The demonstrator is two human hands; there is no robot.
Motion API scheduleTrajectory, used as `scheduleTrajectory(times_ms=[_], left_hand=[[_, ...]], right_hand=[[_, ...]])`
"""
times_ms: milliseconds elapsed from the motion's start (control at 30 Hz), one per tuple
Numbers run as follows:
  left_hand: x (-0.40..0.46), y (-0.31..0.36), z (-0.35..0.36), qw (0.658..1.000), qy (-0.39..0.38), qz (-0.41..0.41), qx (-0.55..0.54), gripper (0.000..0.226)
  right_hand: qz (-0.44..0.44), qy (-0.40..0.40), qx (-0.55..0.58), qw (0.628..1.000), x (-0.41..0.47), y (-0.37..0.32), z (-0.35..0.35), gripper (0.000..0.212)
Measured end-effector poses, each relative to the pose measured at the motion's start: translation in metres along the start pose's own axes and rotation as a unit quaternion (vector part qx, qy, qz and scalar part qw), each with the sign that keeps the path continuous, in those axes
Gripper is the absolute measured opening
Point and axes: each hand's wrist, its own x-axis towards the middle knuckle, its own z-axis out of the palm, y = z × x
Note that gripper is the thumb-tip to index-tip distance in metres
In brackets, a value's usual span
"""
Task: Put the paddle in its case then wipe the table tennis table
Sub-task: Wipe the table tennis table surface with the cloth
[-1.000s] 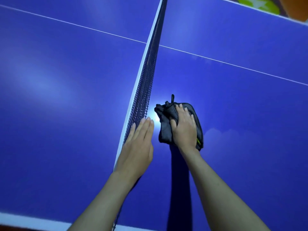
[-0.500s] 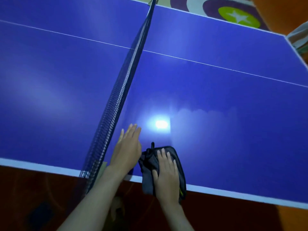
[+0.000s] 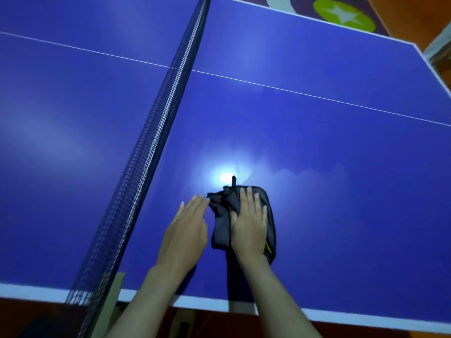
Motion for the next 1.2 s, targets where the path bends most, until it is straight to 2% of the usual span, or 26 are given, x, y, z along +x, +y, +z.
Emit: scheduleTrajectory(times_ms=[233,400,567,767,933,1200], left_hand=[[0.048,-0.003,0.031,1.000,0.010,0.019,0.009,0.054],[0.075,-0.010,0.038,0.999,0.021,0.025,0.019,0.054],[0.081,-0.008,0.041,1.000,0.016,0.014,0.016,0.052],[0.057,0.012,0.037,1.000,0.009,-0.014,0.006,0.050],[0.015,0.043,0.031,1.000,0.001,-0.027,0.000,0.052],[-0.057,0.091,0.024,1.000,-0.008,-0.030,0.003,0.052]], right_hand=[[0.043,0.037,0.008,0.998,0.120,0.013,0.003,0.063],[0.039,0.068,0.036,0.996,0.181,0.018,-0.001,0.060],[0.024,0.049,0.064,0.996,0.190,0.023,-0.005,0.058],[-0.007,0.032,0.081,0.996,0.112,0.037,-0.013,0.062],[-0.015,0.037,0.071,0.997,0.010,0.055,-0.022,0.064],[-0.014,-0.002,0.022,1.000,-0.154,0.100,-0.042,0.076]])
